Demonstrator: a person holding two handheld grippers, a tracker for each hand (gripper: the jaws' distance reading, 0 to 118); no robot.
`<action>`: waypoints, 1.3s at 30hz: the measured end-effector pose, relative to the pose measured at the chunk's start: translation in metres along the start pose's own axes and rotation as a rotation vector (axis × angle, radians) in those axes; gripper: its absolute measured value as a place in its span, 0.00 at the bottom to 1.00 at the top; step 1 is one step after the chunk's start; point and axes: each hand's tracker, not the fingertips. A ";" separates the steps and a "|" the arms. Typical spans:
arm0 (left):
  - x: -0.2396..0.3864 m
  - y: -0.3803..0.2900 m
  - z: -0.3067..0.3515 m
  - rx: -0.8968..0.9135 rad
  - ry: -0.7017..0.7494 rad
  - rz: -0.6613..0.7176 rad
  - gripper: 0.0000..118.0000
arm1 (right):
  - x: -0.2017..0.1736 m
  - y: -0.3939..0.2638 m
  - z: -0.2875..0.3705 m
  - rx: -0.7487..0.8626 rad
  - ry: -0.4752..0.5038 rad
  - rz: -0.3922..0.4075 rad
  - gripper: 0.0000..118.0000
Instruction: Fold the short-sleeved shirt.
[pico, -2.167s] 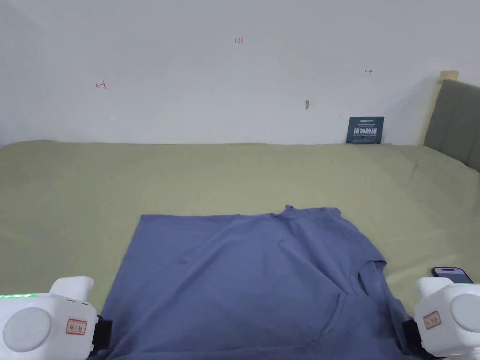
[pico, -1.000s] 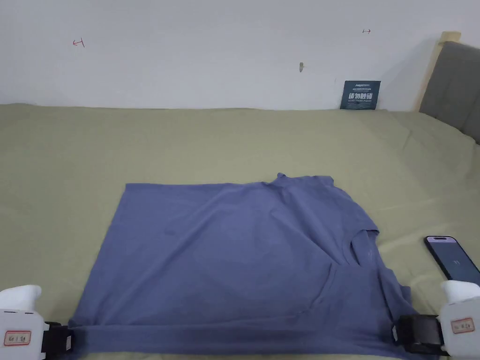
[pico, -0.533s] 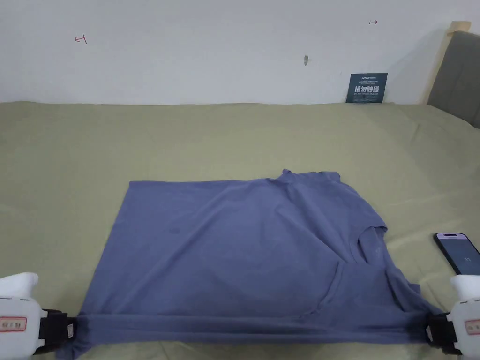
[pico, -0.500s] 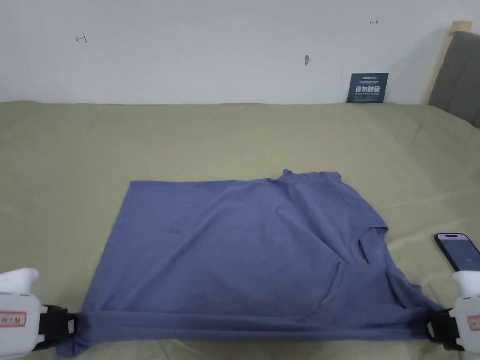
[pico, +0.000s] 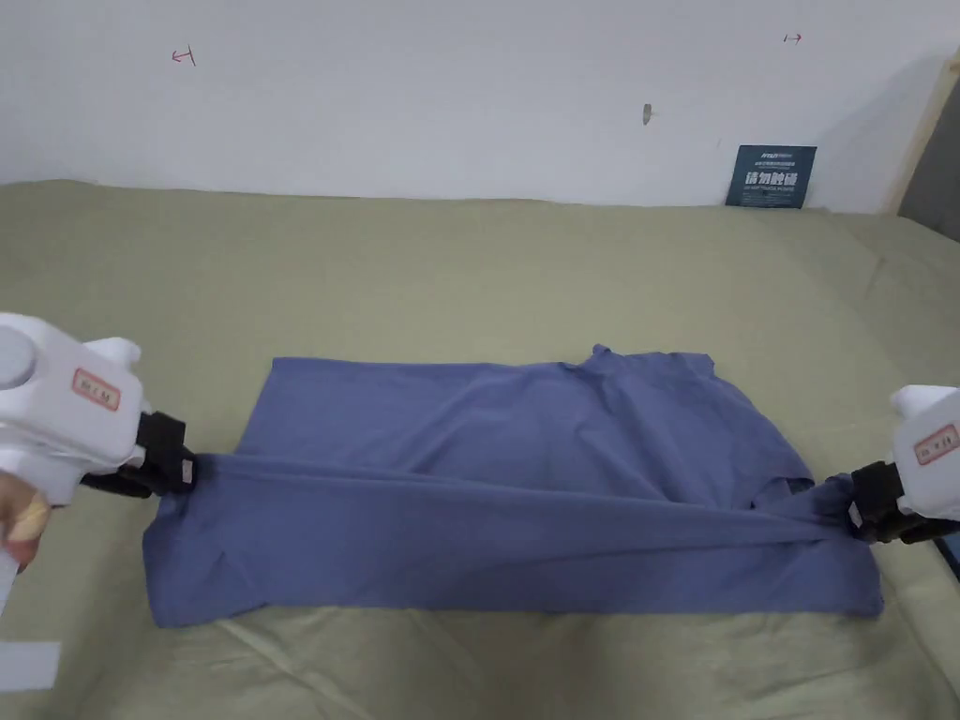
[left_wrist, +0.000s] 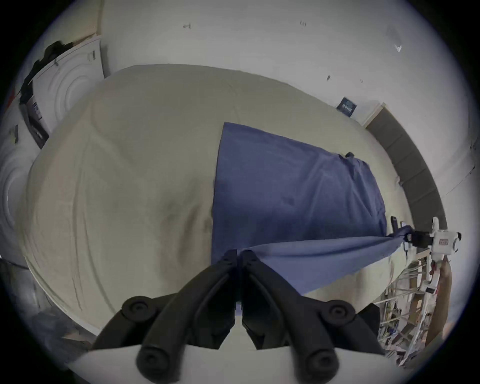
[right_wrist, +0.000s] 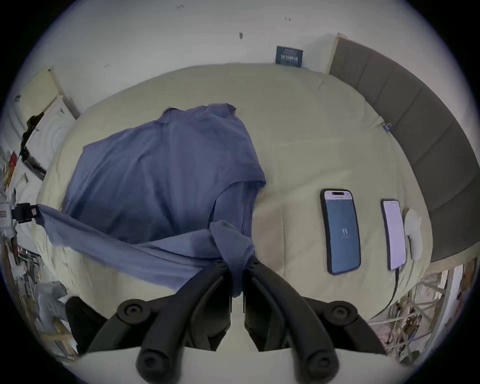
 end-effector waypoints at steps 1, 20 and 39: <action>0.002 0.008 -0.009 -0.017 0.019 -0.020 0.03 | 0.001 0.007 -0.009 -0.009 -0.005 -0.018 0.06; 0.015 -0.029 -0.008 0.038 0.166 -0.102 0.76 | -0.009 -0.011 0.009 0.055 -0.070 -0.002 0.81; 0.021 -0.102 -0.031 -0.015 0.132 -0.123 0.47 | -0.028 -0.095 -0.009 -0.010 0.004 0.032 0.00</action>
